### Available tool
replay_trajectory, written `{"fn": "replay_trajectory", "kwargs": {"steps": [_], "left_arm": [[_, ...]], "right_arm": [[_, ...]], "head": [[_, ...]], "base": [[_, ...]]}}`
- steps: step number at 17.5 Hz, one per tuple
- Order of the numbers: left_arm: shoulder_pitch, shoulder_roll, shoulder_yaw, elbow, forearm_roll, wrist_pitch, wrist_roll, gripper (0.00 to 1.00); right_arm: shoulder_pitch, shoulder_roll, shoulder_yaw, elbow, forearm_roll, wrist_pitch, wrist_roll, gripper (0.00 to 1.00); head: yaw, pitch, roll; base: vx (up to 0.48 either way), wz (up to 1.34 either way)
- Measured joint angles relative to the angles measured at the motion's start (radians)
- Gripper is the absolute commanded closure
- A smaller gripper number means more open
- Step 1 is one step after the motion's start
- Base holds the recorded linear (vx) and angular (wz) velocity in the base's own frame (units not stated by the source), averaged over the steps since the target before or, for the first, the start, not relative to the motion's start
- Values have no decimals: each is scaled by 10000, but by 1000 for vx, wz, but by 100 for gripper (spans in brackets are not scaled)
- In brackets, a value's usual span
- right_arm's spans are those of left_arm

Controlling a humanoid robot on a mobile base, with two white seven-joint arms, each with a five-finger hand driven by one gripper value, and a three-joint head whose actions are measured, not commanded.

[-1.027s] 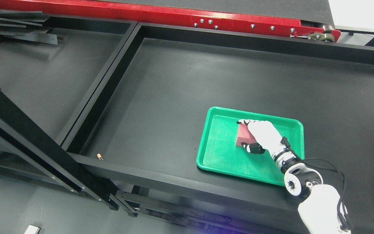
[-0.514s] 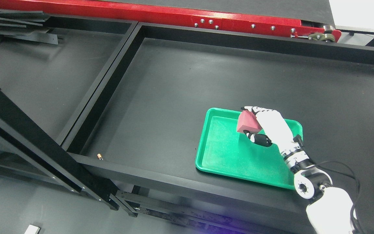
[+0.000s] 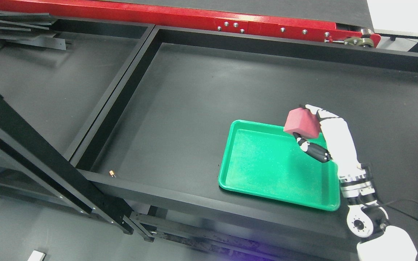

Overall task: Pick pink block from left shelf to tray
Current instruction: 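Lift the pink cube up out of the green tray with the right hand, then hold the pink cube in the right hand while turning toward the blue tray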

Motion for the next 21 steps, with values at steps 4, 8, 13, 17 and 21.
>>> {"fn": "replay_trajectory", "kwargs": {"steps": [4, 8, 13, 17, 21], "left_arm": [[0, 0, 0, 0, 0, 0, 0, 0], [1, 0, 0, 0, 0, 0, 0, 0], [1, 0, 0, 0, 0, 0, 0, 0], [0, 0, 0, 0, 0, 0, 0, 0], [1, 0, 0, 0, 0, 0, 0, 0]], "right_arm": [[222, -52, -271, -365, -234, -80, -1163, 97], [427, -79, -482, -624, -353, -81, -2074, 97], [425, -93, -636, -818, -407, -82, -2292, 97], [330, -93, -706, -925, -423, -104, -2300, 97], [284, -102, -761, -994, -432, -56, -2215, 97]], "head": [[0, 0, 0], [0, 0, 0], [0, 0, 0], [0, 0, 0], [0, 0, 0]], "base": [[-51, 66], [-92, 139], [-106, 193], [-94, 391], [-113, 573]]}}
